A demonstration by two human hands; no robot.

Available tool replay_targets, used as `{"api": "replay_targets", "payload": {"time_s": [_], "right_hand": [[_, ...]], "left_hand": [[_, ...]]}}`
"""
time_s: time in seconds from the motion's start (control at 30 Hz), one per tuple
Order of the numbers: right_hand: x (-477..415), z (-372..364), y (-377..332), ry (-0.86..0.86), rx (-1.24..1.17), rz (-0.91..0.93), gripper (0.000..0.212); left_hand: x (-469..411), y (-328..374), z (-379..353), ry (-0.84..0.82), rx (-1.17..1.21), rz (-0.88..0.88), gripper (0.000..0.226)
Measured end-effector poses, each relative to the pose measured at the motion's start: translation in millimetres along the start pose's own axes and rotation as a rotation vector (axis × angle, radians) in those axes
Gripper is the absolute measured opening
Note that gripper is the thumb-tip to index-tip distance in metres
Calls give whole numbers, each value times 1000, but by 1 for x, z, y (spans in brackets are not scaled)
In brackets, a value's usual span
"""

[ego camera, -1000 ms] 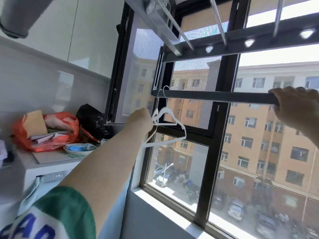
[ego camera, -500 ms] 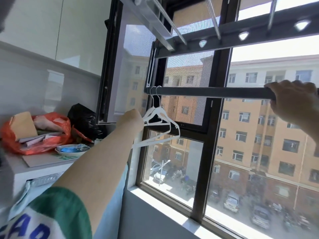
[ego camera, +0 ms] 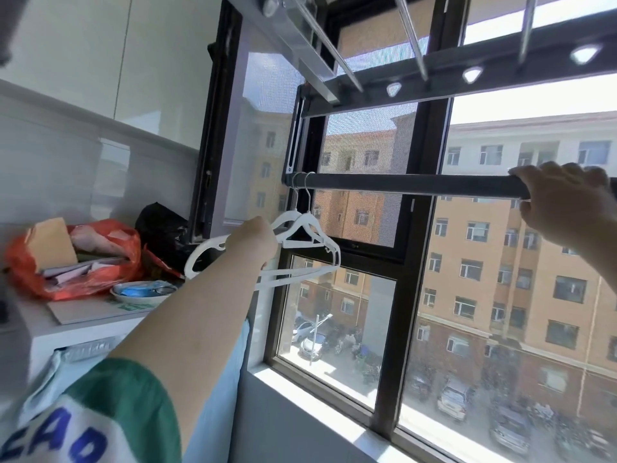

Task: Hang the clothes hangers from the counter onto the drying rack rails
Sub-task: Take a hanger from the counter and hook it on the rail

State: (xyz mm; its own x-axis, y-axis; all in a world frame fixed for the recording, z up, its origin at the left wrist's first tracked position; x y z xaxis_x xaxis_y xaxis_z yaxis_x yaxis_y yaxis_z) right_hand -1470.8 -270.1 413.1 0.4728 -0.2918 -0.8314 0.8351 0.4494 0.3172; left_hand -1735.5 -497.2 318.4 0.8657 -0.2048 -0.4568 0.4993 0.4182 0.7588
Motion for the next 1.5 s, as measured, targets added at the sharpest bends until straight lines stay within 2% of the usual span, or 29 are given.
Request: {"api": "replay_targets", "payload": {"time_s": [0.33, 0.67, 0.83, 1.0, 1.1, 1.23, 1.3, 1.43, 1.5], "right_hand": [[10, 1, 2, 27, 4, 13, 58], [40, 27, 11, -1, 50, -46, 56], [72, 46, 8, -74, 93, -121, 53], [123, 63, 7, -173, 150, -171, 50], [156, 75, 17, -239, 155, -183, 49], [204, 102, 54, -254, 169, -285, 49], [232, 116, 79, -297, 198, -359, 47], [307, 151, 140, -522, 221, -508, 34], [352, 173, 174, -645, 228, -587, 33]], "left_hand": [[-2, -3, -3, 1, -111, -39, 21], [7, -7, 8, 2, -162, -92, 28], [24, -1, 26, 49, -257, -282, 29], [68, 20, 27, -10, -85, -547, 27], [110, 43, 12, -162, 95, -653, 23], [183, 81, -23, -649, 304, -786, 15], [224, 98, -41, -835, 345, -831, 12], [315, 134, -74, -1043, 337, -933, 15], [367, 155, -83, -1135, 363, -917, 22]]}}
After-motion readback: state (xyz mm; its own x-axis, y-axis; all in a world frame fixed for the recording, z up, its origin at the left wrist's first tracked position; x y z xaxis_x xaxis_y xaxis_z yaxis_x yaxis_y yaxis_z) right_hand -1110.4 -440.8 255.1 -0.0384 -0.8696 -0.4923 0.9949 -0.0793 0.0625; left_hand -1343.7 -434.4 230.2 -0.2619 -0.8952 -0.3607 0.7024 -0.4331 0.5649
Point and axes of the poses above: each hand's wrist, its own x-axis away from the middle knuckle, its own z-axis out of the back of the hand, y = z × x, the point moved 3 cm from there along -x, towards the middle knuckle, and after that the axes turned 15 degrees about x, right-handed, at the moved point
